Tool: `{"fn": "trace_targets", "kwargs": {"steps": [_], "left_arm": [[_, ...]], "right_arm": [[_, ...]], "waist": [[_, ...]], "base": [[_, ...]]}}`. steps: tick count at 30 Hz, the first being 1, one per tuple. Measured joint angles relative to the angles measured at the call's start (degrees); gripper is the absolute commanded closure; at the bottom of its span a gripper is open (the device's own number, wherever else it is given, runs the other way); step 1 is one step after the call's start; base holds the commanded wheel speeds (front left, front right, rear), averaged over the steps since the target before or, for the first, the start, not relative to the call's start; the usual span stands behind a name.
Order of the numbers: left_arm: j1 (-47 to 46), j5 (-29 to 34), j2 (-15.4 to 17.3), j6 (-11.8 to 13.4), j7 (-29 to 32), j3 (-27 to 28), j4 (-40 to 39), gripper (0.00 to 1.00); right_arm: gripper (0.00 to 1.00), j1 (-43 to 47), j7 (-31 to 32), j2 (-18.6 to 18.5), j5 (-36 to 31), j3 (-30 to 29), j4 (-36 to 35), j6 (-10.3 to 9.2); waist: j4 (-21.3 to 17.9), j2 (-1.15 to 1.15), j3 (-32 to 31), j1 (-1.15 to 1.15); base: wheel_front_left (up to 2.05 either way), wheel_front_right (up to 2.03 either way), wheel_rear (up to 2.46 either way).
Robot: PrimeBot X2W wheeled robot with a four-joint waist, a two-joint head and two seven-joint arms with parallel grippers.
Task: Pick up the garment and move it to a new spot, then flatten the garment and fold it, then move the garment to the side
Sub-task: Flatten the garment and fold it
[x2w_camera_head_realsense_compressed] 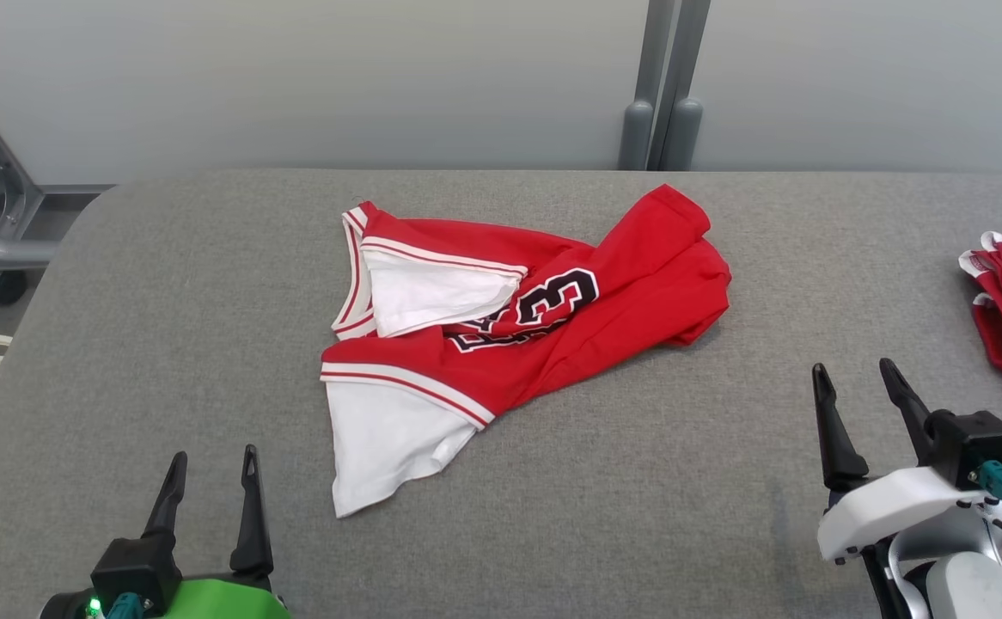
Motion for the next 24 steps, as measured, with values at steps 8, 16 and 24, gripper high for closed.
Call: {"fn": "trace_targets", "kwargs": {"steps": [8,16,24], "left_arm": [[2.0,0.8,0.6,-2.4,0.0,-1.4,-0.4,0.00],[2.8,0.7,1.5,-3.5,0.0,-1.3,-0.7,0.00],[2.7,0.7,1.6,-3.8,0.0,-0.8,0.0,0.00]], "right_arm": [[0.00,4.4,-2.9,1.0,-3.2,-0.1,-2.6,0.01],[0.00,7.7,-4.9,1.5,-2.9,-1.5,-2.4,0.02],[0.00,7.5,-4.6,1.6,0.3,-0.1,-1.0,0.02]], "waist": [[-0.7,0.00,-1.2,0.00],[-1.7,0.00,-1.2,0.00],[-2.5,0.00,-0.9,0.00]], "base": [[0.00,0.00,0.00],[0.00,0.00,0.00],[0.00,0.00,0.00]]}}
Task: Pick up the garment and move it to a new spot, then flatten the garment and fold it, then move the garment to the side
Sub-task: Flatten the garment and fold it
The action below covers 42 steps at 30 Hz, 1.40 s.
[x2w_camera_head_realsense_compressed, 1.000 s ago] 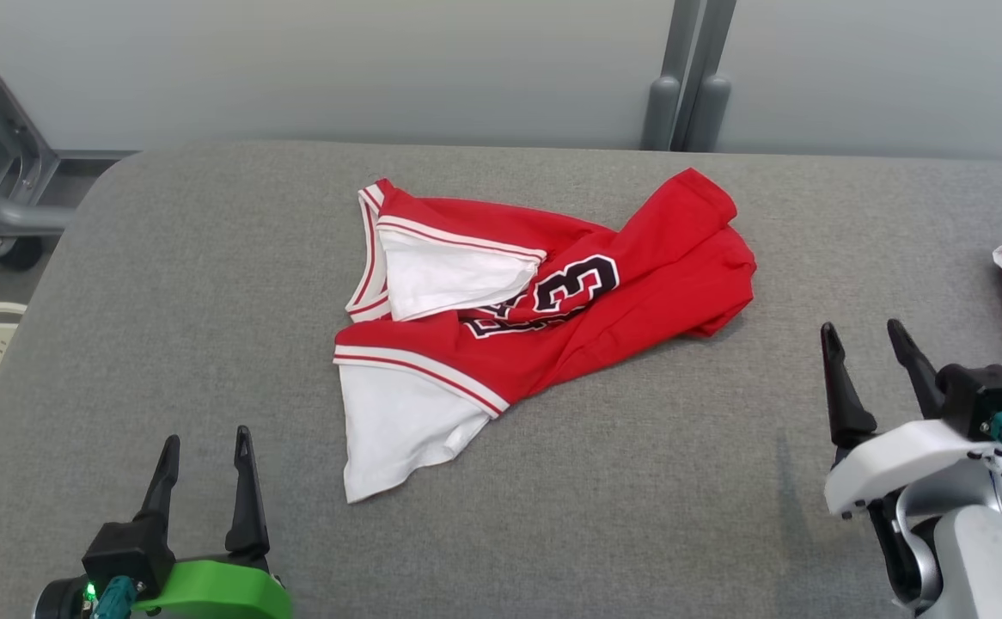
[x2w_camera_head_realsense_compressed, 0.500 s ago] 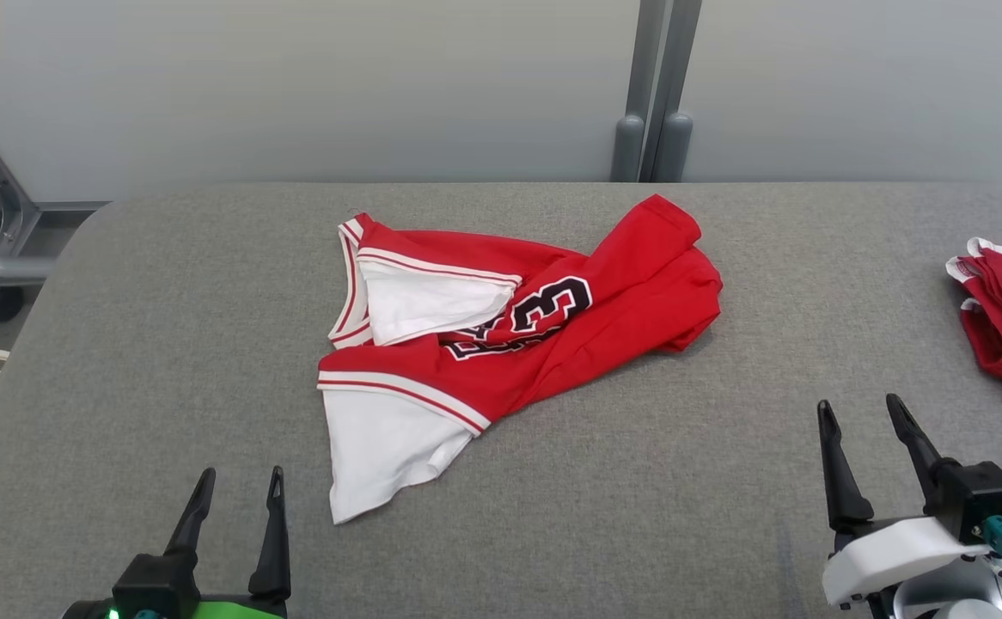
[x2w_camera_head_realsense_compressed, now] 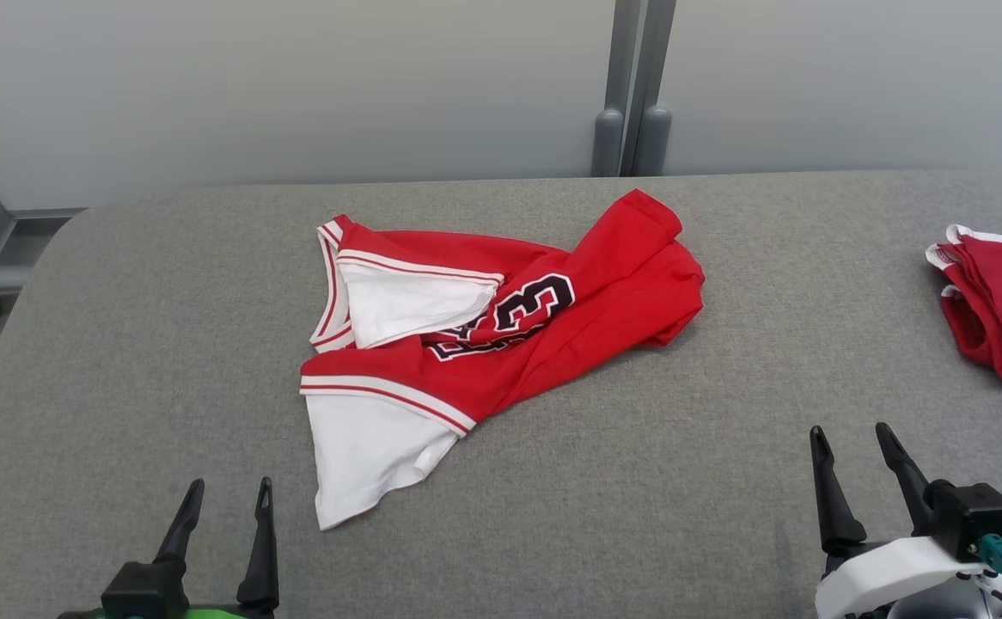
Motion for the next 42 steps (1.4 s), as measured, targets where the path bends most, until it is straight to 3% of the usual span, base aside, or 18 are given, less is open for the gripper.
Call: {"fn": "trace_targets", "kwargs": {"steps": [13,18,29,40,41,42], "left_arm": [[-0.1,-0.5,-0.7,-0.5,0.0,0.0,1.8,0.00],[-1.0,-2.0,-0.6,-0.9,0.1,-1.5,5.8,0.00],[-8.9,-8.4,-0.5,-1.3,10.6,-7.2,15.7,0.00],[-14.1,-11.2,-1.0,0.1,15.3,-7.1,22.3,0.00],[-14.4,-11.5,-1.1,0.1,15.7,-7.1,22.5,0.01],[-14.6,-11.8,-1.2,0.1,16.2,-7.2,22.7,0.08]], "right_arm": [[0.00,-0.6,0.6,0.0,0.7,0.7,0.6,0.00],[0.00,-1.0,0.9,0.0,1.0,1.4,1.0,0.00],[0.00,-2.4,1.8,0.0,0.9,3.2,0.9,0.00],[0.00,-8.3,3.9,-0.1,-2.5,7.0,2.6,0.00],[0.00,-8.9,4.1,-0.2,-2.6,7.4,2.9,0.00],[0.00,-9.6,4.6,-0.6,-2.7,7.9,3.4,0.00]], "waist": [[-0.3,0.00,0.3,0.00],[-0.2,0.00,0.7,0.00],[0.2,0.00,2.5,0.00],[-1.4,0.00,5.6,0.00],[-1.5,0.00,5.9,0.00],[-1.6,0.00,6.2,0.00]], "base": [[0.00,0.00,0.00],[0.00,0.00,0.00],[0.00,0.00,0.00],[0.00,0.00,0.00],[0.00,0.00,0.00],[0.00,0.00,0.00]]}}
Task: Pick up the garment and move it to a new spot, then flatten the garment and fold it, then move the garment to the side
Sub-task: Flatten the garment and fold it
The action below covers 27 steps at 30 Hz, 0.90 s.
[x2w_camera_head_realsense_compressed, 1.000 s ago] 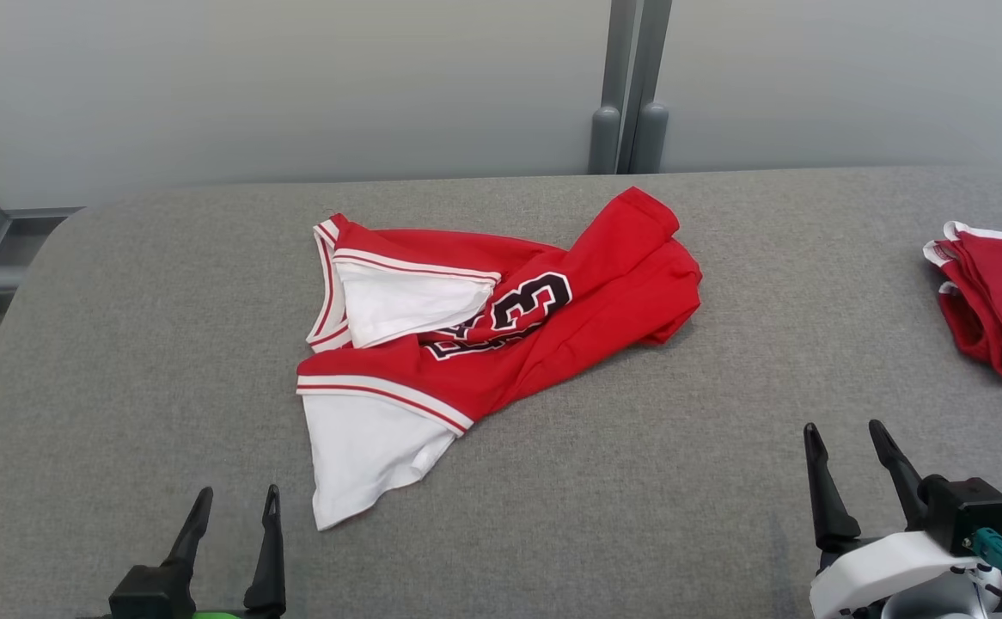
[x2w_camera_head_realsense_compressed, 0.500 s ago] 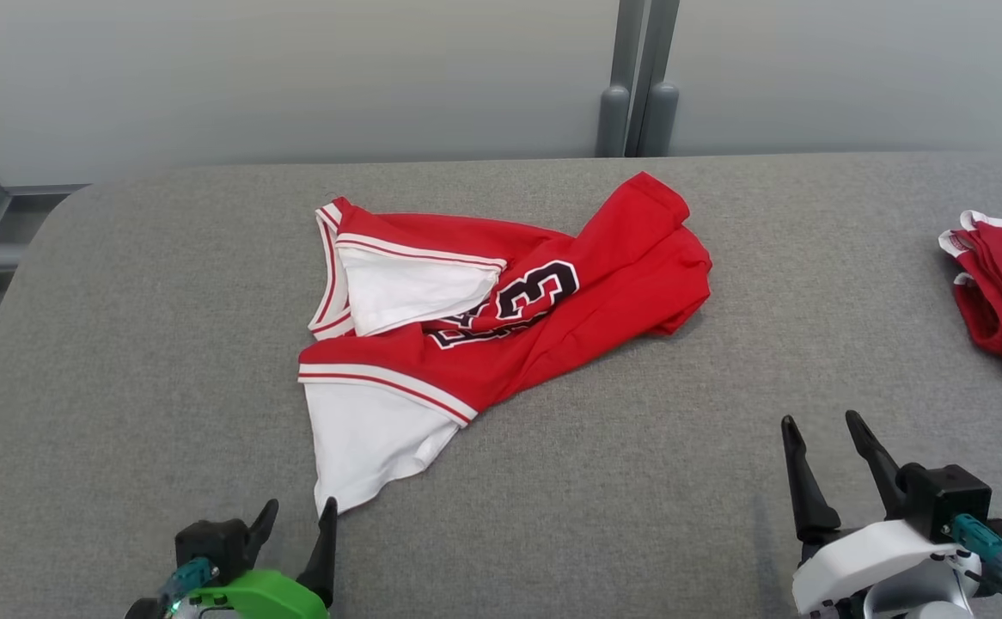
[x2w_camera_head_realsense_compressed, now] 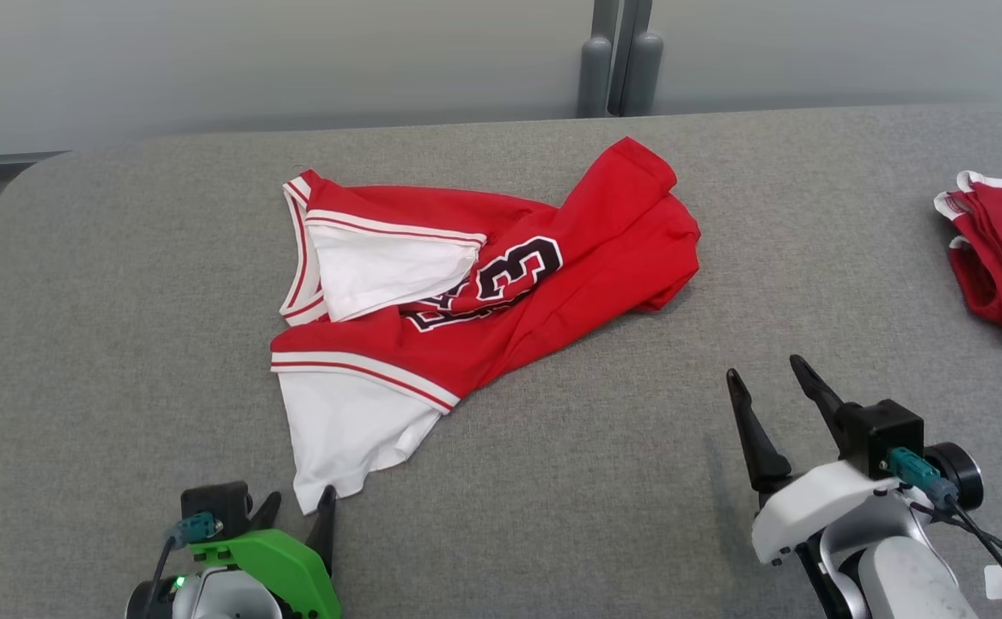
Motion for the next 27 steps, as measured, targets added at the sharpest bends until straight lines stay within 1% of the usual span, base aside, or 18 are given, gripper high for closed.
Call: {"fn": "trace_targets", "kwargs": {"steps": [1,3,4,5,6,7,9,11,13,14,15,20,23,26,27], "left_arm": [[-0.2,-0.1,-0.1,0.1,0.3,-0.1,0.1,0.11],[-0.6,-0.5,-0.2,0.4,1.0,-0.1,0.2,0.22],[-0.6,-0.5,-0.2,0.5,1.2,-0.2,0.1,0.25],[-0.7,-0.6,-0.2,0.5,1.5,-0.2,0.0,0.31],[-0.7,-0.7,-0.2,0.5,2.0,-0.4,-0.2,0.31],[-0.7,-0.7,-0.2,0.5,2.5,-0.7,-0.5,0.35],[-0.8,-0.7,-0.2,0.5,3.2,-1.3,-1.2,0.51],[-0.8,-0.7,-0.3,0.5,3.7,-1.9,-2.1,0.60],[-1.0,-0.7,-0.5,0.4,4.2,-2.6,-2.9,0.82],[-1.1,-0.7,-0.6,0.4,4.3,-3.0,-3.2,0.94],[-1.2,-0.7,-0.6,0.4,4.4,-3.4,-3.5,1.00],[-1.9,-0.6,-0.8,0.0,4.6,-5.4,-4.9,1.00],[-2.4,-0.4,-0.9,-0.1,4.7,-6.5,-5.5,1.00],[-3.1,-0.1,-1.0,-0.2,4.5,-7.5,-6.3,1.00],[-3.1,-0.1,-1.0,-0.2,4.5,-7.5,-6.3,1.00]], "right_arm": [[0.00,-0.7,0.3,-0.6,0.0,0.5,0.4,0.00],[0.00,-2.4,1.5,-1.8,-0.1,1.0,1.2,0.00],[0.00,-3.4,2.3,-2.5,0.0,1.1,1.8,0.00],[0.00,-4.5,3.1,-3.2,0.1,1.0,2.3,0.00],[0.00,-5.8,4.3,-4.0,0.1,0.8,2.8,0.00],[0.00,-7.3,5.5,-4.9,0.1,0.7,3.4,0.00],[0.00,-10.9,8.0,-6.4,0.5,0.3,5.0,0.00],[0.00,-14.9,9.9,-7.7,1.7,0.3,7.2,0.00],[0.00,-19.2,11.7,-8.8,3.4,0.6,10.2,0.00],[0.00,-21.1,12.3,-9.1,4.4,0.7,11.8,0.00],[0.00,-22.8,13.0,-9.4,5.5,0.8,13.7,0.00],[0.00,-30.9,17.3,-11.6,10.1,1.5,22.7,0.00],[0.00,-35.2,18.7,-12.7,11.9,0.5,27.3,0.00],[0.00,-39.0,20.0,-13.6,13.1,-0.7,31.7,0.00],[0.00,-39.0,20.0,-13.6,13.1,-0.7,31.7,0.00]], "waist": [[0.0,0.00,0.2,0.00],[0.0,0.00,0.7,0.00],[0.0,0.00,0.9,0.00],[0.1,0.00,1.0,0.00],[0.2,0.00,1.2,0.00],[0.3,0.00,1.4,0.00],[0.5,0.00,1.8,0.00],[0.8,0.00,2.2,0.00],[1.3,0.00,2.7,0.00],[1.5,0.00,2.9,0.00],[1.8,0.00,3.1,0.00],[3.8,0.00,4.4,0.00],[5.2,0.00,5.5,0.00],[6.5,0.00,6.9,0.00],[6.5,0.00,6.9,0.00]], "base": [[0.00,0.00,0.00],[0.00,0.00,0.00],[0.00,0.00,0.00],[0.00,0.00,0.00],[0.00,0.00,0.00],[0.00,0.00,0.00],[0.00,0.00,0.00],[0.00,0.00,0.00],[0.00,0.00,0.00],[0.00,0.00,0.00],[0.00,0.00,0.00],[0.00,0.00,0.00],[0.00,0.00,0.00],[0.00,0.00,0.00],[0.00,0.00,0.00]]}}
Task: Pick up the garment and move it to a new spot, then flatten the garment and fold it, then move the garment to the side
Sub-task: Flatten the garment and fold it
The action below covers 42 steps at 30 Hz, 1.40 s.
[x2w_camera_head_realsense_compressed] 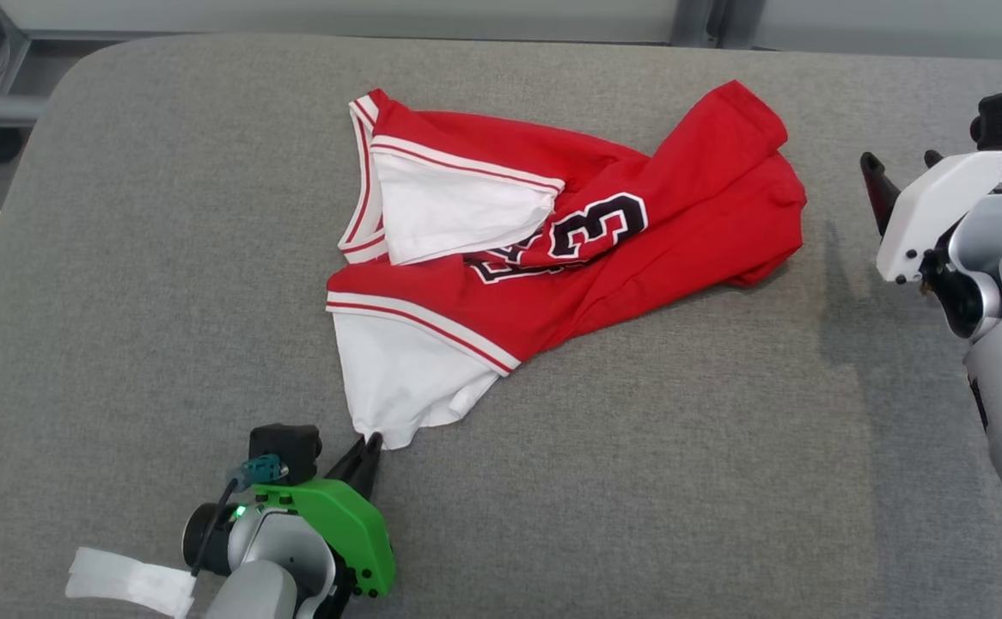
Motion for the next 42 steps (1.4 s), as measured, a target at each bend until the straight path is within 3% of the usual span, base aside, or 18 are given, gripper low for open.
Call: {"fn": "trace_targets", "kwargs": {"steps": [10,13,14,15,17,19,21,23,29,36,42], "left_arm": [[-2.2,0.2,-0.4,-0.3,-1.1,-1.4,-1.3,1.00],[-2.5,0.1,-0.8,-0.3,-1.6,-1.6,-1.4,1.00],[-2.5,0.0,-0.8,-0.3,-1.6,-1.7,-1.5,1.00],[-2.6,0.0,-0.9,-0.3,-1.7,-1.7,-1.5,1.00],[-2.7,-0.1,-0.9,-0.3,-1.9,-1.8,-1.4,1.00],[-2.9,-0.3,-0.9,-0.3,-2.1,-1.9,-1.4,1.00],[-3.0,-0.4,-0.9,-0.2,-2.1,-1.9,-1.3,1.00],[-3.1,-0.5,-0.9,-0.1,-2.2,-1.9,-1.1,1.00],[-3.3,-0.6,-0.7,0.1,-2.4,-2.0,-0.8,1.00],[-3.6,-0.8,-0.4,0.1,-2.6,-2.4,-0.6,1.00],[-3.6,-1.2,-0.2,0.5,-2.6,-2.4,-0.5,1.00]], "right_arm": [[0.00,-6.2,3.1,0.2,2.9,4.3,7.9,-0.01],[0.15,-6.4,3.4,0.4,4.1,5.9,8.4,-0.01],[0.29,-6.4,3.4,0.3,4.3,6.3,8.7,-0.01],[0.35,-6.4,3.6,0.2,4.8,6.7,8.9,-0.01],[0.37,-6.4,3.6,0.0,5.4,7.3,9.2,-0.01],[0.26,-6.7,3.0,-0.2,5.8,7.7,9.4,-0.01],[0.04,-7.1,2.3,-0.5,6.2,7.9,9.7,-0.01],[0.00,-7.4,1.3,-1.1,6.1,7.6,10.3,-0.01],[0.01,-8.7,0.0,-1.6,5.4,6.1,13.2,0.00],[0.02,-10.8,-3.6,-1.7,0.0,2.1,17.8,0.00],[0.05,-10.8,-1.7,1.8,0.1,4.1,18.7,0.01]], "waist": [[3.9,0.00,5.1,0.00],[4.8,0.00,6.1,0.00],[5.0,0.00,6.3,0.00],[5.1,0.00,6.5,0.00],[5.3,0.00,6.8,0.00],[5.3,0.00,7.0,0.00],[5.2,0.00,7.0,0.00],[5.2,0.00,6.9,0.00],[4.9,0.00,6.7,0.00],[4.8,0.00,6.6,0.00],[4.5,0.00,6.4,0.00]], "base": [[0.00,0.00,0.00],[0.00,0.00,0.00],[0.00,0.00,0.00],[0.00,0.00,0.00],[0.00,0.00,0.00],[0.00,0.00,0.00],[0.00,0.00,0.00],[0.00,0.00,0.00],[0.00,0.00,0.00],[0.00,0.00,0.00],[0.00,0.00,0.00]]}}
